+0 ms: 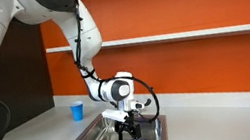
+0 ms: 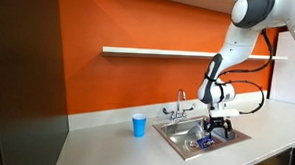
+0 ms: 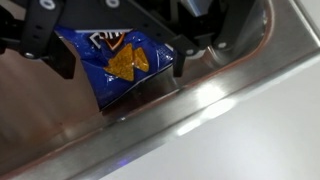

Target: Move the Doritos packet from the sink, to the left counter

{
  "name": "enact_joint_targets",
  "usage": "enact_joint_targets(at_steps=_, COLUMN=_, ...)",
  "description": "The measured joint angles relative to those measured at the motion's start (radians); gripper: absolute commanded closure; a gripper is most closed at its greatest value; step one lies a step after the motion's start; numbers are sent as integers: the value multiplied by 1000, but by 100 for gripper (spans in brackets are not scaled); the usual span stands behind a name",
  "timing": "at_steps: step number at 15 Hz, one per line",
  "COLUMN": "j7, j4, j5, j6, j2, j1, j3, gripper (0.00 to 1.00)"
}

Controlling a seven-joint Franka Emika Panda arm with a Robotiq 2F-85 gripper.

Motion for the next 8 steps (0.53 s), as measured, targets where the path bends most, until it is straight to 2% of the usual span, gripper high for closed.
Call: enact_joint_targets(at_steps=8, j7=-1, j4=7, j5=1, j6=0, j2=3, j1=0, j3=1, gripper=0)
